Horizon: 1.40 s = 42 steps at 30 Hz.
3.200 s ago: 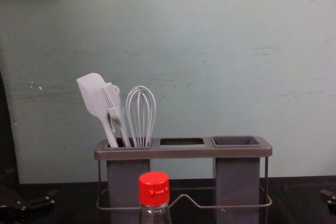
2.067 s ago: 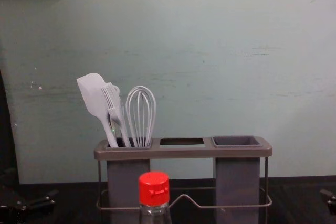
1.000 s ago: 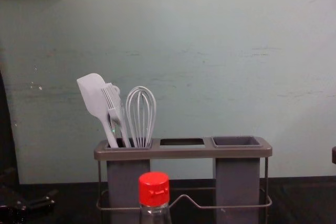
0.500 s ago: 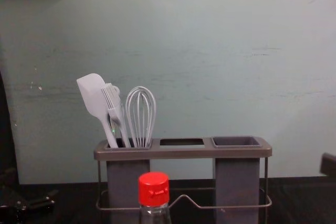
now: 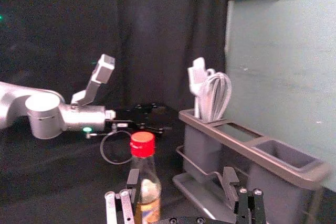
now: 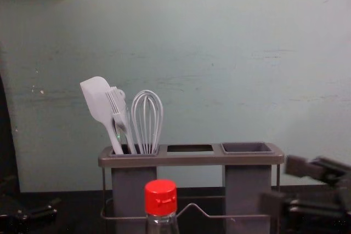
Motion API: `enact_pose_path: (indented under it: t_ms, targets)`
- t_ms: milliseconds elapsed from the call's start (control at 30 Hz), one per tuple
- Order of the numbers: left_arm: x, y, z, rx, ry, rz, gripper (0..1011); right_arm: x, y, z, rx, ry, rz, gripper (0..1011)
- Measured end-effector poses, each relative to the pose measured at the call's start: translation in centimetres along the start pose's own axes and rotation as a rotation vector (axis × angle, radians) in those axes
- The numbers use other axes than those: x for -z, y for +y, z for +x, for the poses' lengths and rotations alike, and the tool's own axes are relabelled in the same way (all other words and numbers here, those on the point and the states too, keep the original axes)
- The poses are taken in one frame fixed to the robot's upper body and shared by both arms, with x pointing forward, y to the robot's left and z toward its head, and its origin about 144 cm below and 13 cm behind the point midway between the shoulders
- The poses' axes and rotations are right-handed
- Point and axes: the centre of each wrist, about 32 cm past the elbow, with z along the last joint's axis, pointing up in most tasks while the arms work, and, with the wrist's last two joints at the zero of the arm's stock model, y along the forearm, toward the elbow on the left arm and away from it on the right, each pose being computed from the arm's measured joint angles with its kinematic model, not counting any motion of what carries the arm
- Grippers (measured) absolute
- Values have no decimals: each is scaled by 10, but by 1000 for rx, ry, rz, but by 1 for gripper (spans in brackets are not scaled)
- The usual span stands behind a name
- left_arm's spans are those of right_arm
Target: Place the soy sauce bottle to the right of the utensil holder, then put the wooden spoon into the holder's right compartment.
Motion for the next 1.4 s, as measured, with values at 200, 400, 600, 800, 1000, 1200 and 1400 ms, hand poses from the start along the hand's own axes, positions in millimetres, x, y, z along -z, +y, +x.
enact_pose_path:
  t_ms: [200,400,600,800,1000,1200,1400]
  targets:
    - [0,0,0,0,0,0,1005,5,23,3,-52,30,-12,1000]
    - [0,0,0,0,0,0,1005,7,50,5,-110,36,-22,1000]
    - [0,0,0,0,0,0,1005,9,67,6,-132,36,-37,1000]
    - [0,0,0,0,0,0,1005,9,80,7,-145,35,-49,1000]
    - [0,0,0,0,0,0,1005,8,88,7,-160,34,-54,1000]
    - [0,0,0,0,0,0,1005,6,95,6,-177,31,-67,1000]
    - [0,0,0,0,0,0,1005,4,101,6,-186,30,-73,1000]
